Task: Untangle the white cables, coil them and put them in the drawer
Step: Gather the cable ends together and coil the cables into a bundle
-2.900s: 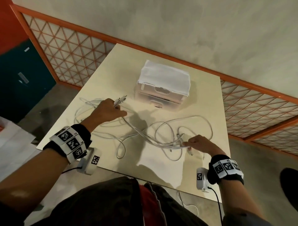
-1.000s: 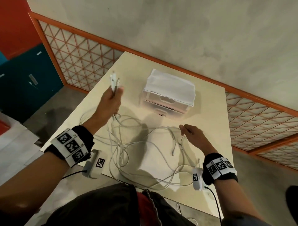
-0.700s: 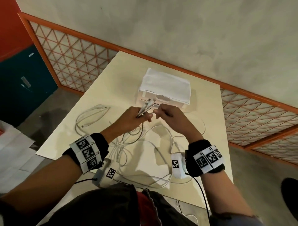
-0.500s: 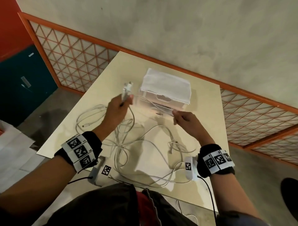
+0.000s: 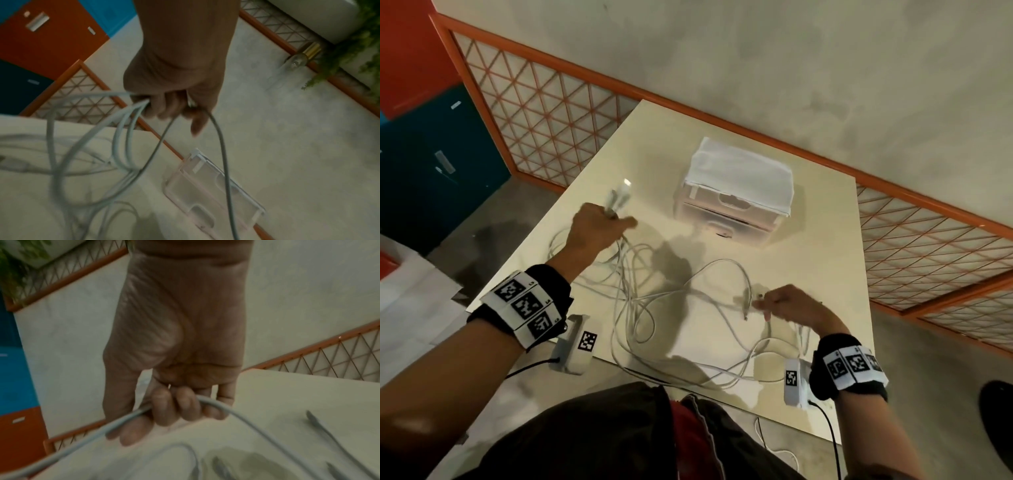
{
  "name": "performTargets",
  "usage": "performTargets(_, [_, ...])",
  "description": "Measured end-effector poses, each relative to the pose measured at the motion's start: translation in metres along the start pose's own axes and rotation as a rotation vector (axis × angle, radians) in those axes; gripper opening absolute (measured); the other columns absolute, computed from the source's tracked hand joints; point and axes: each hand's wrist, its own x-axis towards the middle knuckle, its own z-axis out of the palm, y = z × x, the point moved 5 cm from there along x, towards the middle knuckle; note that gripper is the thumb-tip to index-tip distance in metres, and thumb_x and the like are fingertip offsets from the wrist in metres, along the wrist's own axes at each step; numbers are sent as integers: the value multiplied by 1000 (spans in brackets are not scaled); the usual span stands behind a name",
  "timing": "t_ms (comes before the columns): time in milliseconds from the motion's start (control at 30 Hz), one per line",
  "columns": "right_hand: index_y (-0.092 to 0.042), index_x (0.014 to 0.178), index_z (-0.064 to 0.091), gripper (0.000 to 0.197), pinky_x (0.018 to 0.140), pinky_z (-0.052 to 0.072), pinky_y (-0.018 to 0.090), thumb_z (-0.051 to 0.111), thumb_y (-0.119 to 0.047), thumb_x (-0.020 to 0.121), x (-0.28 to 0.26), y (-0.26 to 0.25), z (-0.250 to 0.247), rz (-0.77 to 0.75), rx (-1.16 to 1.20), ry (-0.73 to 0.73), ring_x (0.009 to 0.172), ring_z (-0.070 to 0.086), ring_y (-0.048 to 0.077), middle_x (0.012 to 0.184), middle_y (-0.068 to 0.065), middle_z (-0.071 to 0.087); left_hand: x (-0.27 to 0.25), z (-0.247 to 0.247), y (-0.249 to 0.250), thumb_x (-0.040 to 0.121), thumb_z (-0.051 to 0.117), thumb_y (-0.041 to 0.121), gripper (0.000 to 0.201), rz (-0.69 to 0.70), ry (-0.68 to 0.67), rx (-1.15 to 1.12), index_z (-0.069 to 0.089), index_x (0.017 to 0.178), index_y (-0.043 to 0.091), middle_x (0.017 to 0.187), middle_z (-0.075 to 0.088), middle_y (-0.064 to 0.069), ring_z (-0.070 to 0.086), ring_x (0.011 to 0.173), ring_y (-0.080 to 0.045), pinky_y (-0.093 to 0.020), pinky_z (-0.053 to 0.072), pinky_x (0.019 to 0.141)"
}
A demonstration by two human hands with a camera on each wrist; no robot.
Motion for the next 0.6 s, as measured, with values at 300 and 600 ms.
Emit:
performTargets(300, [-28,64,54,27,78,42,24,77,-19,73,24,31,46,183,-256,-86,97,62,23,92,4,64,-32,37,-20,55,89,30,35,52,-585,553,75,76,6,67,65,-5,64,73,-23,-25,40,59])
performTargets(600, [-20,68,44,26,70,33,28,64,-4,77,43,15,56,55,-145,275,96,59,35,97,24,63,-27,28,-1,78,73,33,28,133,-491,294,73,72,5,48,52,4,47,50,-9,-17,34,46])
